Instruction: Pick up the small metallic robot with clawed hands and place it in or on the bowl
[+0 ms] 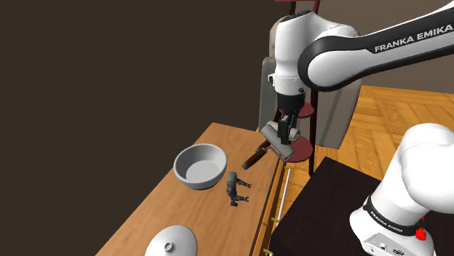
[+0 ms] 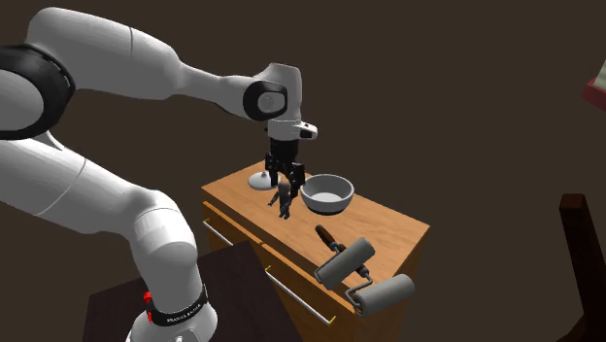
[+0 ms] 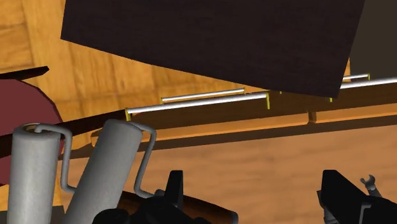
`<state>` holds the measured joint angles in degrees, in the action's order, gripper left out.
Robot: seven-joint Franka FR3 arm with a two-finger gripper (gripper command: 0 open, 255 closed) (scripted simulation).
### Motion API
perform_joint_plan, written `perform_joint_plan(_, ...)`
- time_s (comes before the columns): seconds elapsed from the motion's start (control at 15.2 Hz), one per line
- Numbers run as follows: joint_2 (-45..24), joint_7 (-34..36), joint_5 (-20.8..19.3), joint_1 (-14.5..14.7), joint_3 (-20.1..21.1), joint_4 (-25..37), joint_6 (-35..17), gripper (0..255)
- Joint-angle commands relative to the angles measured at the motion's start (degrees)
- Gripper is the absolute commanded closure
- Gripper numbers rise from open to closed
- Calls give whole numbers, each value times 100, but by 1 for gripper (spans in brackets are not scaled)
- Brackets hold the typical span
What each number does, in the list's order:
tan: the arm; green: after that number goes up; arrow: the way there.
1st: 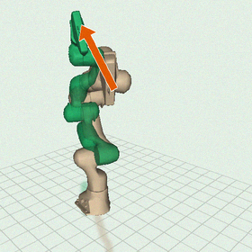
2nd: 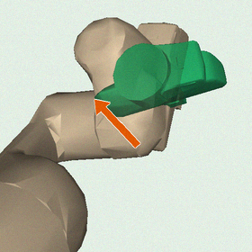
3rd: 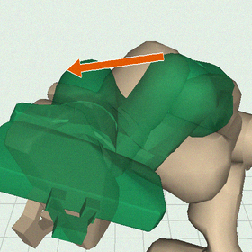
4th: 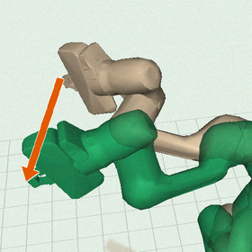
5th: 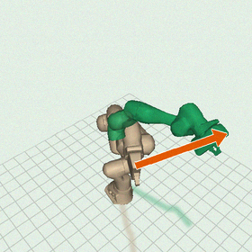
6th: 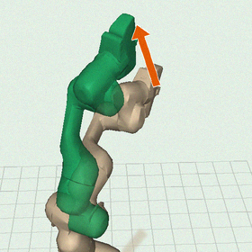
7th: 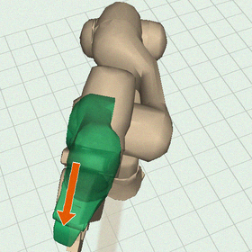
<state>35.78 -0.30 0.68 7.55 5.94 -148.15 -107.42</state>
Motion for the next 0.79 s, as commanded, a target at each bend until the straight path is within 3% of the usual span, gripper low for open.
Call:
perform_joint_plan(0.0, -304, 20, 90, 103, 101, -44, -435, 0)
perform_joint_plan(0.73, -2251, 216, 323, 577, 729, 135, -2626, 0)
